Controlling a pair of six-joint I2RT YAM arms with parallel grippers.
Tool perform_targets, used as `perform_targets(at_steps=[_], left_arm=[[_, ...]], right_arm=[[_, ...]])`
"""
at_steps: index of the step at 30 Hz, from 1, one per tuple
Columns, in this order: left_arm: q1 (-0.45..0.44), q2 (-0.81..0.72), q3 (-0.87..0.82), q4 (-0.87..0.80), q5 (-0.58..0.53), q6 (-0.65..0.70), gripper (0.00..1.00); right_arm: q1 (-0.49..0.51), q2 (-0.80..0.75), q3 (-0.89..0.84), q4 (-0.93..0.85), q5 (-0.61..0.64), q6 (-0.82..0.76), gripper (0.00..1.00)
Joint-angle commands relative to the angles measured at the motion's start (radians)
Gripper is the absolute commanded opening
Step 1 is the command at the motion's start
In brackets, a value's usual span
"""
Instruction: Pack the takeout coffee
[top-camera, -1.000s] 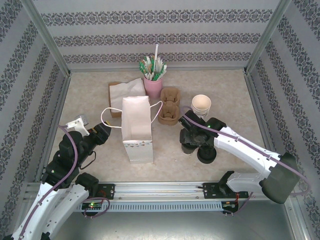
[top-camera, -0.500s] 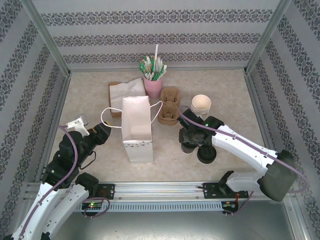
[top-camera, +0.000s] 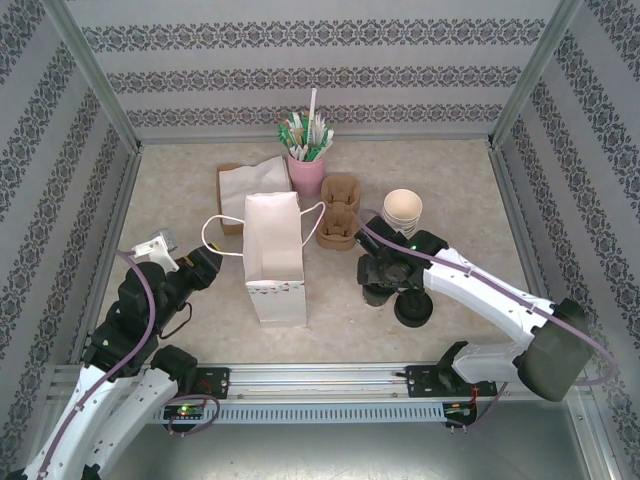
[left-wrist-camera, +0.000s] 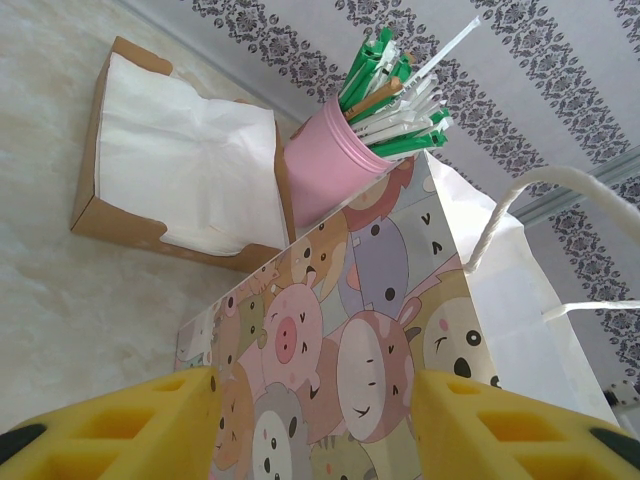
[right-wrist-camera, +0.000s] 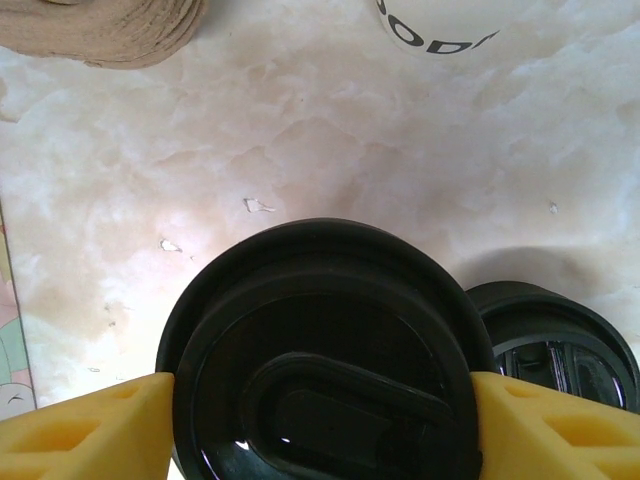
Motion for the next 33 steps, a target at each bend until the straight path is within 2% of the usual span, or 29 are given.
perform_targets(at_steps=[1,22,27,33], left_arm=[[-0.01,-0.011,0.027,-0.014,-0.013,-0.001,0.54],[-0.01,0.008,0.038,-0.007,-0.012,0.001,0.54],[-0.011,0.009,0.041,-0.007,-0.014,0.003,0.54],[-0.01,0.02,0.052,-0.009,-0.019,0.01,0.54]], right_arm=[[-0.019,0.05,-0.037,-0.101,0.01,-0.011,0.74],[-0.025,-0.029,0.061,-0.137,0.029,-0.043,0.87],[-0.031,-0.059,0.114,-0.161,0.038,-0.084,0.87],[-0.037,-0.099,0.244,-0.183,0.088,-0.181,0.8]])
